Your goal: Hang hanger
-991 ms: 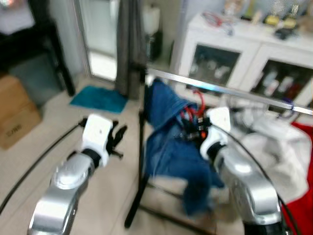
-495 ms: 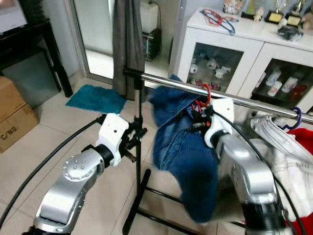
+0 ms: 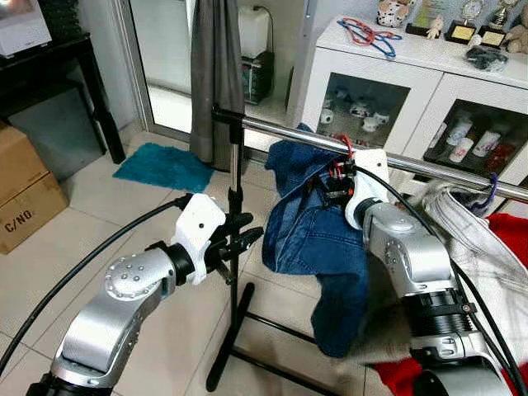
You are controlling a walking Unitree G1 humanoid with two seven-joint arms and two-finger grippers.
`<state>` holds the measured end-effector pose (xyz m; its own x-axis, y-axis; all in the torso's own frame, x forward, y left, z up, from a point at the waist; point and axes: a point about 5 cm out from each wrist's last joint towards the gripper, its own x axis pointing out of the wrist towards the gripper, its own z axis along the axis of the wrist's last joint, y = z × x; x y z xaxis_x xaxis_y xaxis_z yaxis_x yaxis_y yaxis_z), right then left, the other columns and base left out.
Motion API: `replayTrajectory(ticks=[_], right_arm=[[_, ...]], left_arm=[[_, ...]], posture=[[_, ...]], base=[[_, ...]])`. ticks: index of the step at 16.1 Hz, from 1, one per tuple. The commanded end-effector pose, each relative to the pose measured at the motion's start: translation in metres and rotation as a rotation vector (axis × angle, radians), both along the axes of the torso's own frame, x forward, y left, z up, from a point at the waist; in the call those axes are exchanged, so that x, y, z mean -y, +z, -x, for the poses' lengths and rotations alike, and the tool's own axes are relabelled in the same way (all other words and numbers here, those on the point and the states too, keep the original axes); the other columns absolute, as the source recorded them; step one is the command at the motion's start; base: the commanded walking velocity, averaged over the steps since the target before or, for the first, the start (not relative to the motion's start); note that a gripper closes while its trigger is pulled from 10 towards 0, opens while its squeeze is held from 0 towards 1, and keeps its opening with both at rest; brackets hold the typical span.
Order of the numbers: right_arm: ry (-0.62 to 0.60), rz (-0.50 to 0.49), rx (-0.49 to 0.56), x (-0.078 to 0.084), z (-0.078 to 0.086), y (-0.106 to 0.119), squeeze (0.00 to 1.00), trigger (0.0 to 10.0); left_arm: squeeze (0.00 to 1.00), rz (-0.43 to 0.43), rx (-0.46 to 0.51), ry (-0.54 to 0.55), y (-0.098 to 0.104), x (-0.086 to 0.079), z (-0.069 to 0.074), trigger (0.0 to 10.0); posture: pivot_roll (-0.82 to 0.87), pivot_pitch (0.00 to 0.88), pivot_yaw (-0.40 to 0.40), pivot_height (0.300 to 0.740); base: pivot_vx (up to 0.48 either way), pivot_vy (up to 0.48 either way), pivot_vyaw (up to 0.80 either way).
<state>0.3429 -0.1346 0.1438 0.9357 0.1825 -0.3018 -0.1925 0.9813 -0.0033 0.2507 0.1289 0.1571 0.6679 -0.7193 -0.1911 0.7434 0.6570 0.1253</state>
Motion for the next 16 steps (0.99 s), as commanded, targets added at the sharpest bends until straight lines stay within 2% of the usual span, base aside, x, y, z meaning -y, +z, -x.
replayTrajectory(ticks=[1,2,3,6,9,11,13,14,16], right_arm=[[-0.019,0.009,-0.038,0.006,-0.001,-0.005,0.00,10.0],[0.043,-0.039,-0.017,0.006,0.012,0.001,1.00,10.0],[0.157,-0.090,0.049,0.005,0.036,0.016,1.00,10.0],[0.235,-0.136,0.142,0.016,0.062,0.039,1.00,10.0],[0.375,-0.226,0.174,0.015,0.083,0.050,1.00,10.0],[0.381,-0.234,0.214,0.023,0.095,0.057,1.00,10.0],[0.288,-0.249,0.228,0.026,0.104,0.048,1.00,10.0],[0.226,-0.292,0.202,0.026,0.108,0.042,1.00,10.0],[0.229,-0.296,0.199,0.023,0.115,0.034,1.00,10.0]], left_arm=[[0.00,-0.001,0.012,-0.022,0.003,0.003,0.002,10.0],[0.00,0.013,0.021,0.021,0.002,0.001,0.001,10.0],[0.00,0.043,0.031,0.116,0.002,-0.006,0.000,10.0],[0.00,0.071,0.030,0.188,-0.003,-0.006,0.003,10.0],[0.00,0.088,0.038,0.244,-0.002,-0.008,0.002,10.0],[0.00,0.084,0.064,0.265,0.001,-0.009,0.004,10.0],[0.00,0.089,0.068,0.270,0.002,-0.008,0.005,10.0],[0.00,0.087,0.069,0.273,0.002,-0.008,0.006,10.0],[0.00,0.082,0.072,0.267,0.002,-0.007,0.008,10.0]], posture=[[0.09,0.000,-0.073,0.740],[0.08,0.000,-0.062,0.740],[0.08,0.000,-0.059,0.740],[0.06,0.000,-0.050,0.740],[0.06,0.000,-0.054,0.740],[0.06,0.000,-0.061,0.740],[0.06,0.000,-0.064,0.740],[0.06,0.000,-0.064,0.740],[0.07,0.000,-0.068,0.740]], base=[[0.000,0.000,0.00],[0.000,0.000,0.00],[0.000,0.000,0.00],[0.000,0.000,0.00],[0.000,0.000,0.00],[0.000,0.000,0.00],[0.000,-0.386,0.00],[0.000,-0.431,0.00],[0.000,-0.433,-0.32]])
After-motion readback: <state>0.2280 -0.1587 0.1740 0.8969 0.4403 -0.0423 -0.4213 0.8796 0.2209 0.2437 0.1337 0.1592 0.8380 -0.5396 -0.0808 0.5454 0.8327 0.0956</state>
